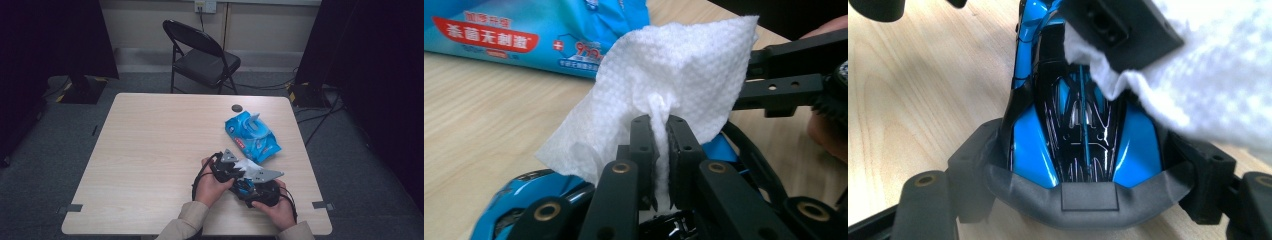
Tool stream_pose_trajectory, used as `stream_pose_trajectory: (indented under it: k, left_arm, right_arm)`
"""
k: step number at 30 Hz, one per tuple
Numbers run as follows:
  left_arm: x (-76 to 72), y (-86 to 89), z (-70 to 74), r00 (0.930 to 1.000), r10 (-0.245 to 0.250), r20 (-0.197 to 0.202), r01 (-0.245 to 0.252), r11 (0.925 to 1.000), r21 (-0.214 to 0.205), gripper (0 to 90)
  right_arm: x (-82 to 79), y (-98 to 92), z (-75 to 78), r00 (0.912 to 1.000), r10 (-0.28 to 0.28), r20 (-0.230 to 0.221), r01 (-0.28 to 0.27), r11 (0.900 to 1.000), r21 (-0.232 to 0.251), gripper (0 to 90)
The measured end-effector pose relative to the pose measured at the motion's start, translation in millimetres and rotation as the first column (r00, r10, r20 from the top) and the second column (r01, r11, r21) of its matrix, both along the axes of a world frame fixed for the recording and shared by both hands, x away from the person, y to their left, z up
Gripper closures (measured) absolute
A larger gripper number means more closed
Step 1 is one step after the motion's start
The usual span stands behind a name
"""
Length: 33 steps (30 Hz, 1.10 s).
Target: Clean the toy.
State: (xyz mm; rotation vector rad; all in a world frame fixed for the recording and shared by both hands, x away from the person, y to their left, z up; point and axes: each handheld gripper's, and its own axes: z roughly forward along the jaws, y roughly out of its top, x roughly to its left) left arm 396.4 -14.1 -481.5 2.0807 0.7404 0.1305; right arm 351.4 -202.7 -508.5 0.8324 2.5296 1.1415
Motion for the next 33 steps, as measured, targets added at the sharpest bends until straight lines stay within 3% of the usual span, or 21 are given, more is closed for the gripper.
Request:
stream_pose_trajectory:
  k: [12, 16, 23, 33]
  left_arm:
    - [12.1, 20.8, -5.7, 0.9968, 0.080, 0.007, -0.080, 0.9968, -0.004, 83.6]
    - [14.5, 24.9, -9.0, 0.9970, 0.077, -0.006, -0.078, 0.9961, -0.041, 83.6]
    - [13.8, 30.8, -8.9, 0.9966, 0.081, 0.016, -0.081, 0.9964, -0.024, 83.5]
    - [14.7, 51.3, -12.5, 0.9917, 0.128, 0.009, -0.128, 0.9916, -0.019, 83.4]
  right_arm:
    - [-0.1, 0.0, 0.0, 1.0000, -0.001, 0.000, 0.001, 1.0000, 0.000, 24.6]
    - [-0.1, 0.1, 0.0, 1.0000, -0.001, -0.001, 0.001, 1.0000, 0.000, 24.6]
    - [0.0, 0.0, 0.0, 1.0000, 0.000, 0.000, 0.000, 1.0000, 0.000, 24.6]
    - [-0.1, 0.1, 0.0, 1.0000, -0.002, -0.001, 0.002, 1.0000, 0.001, 24.6]
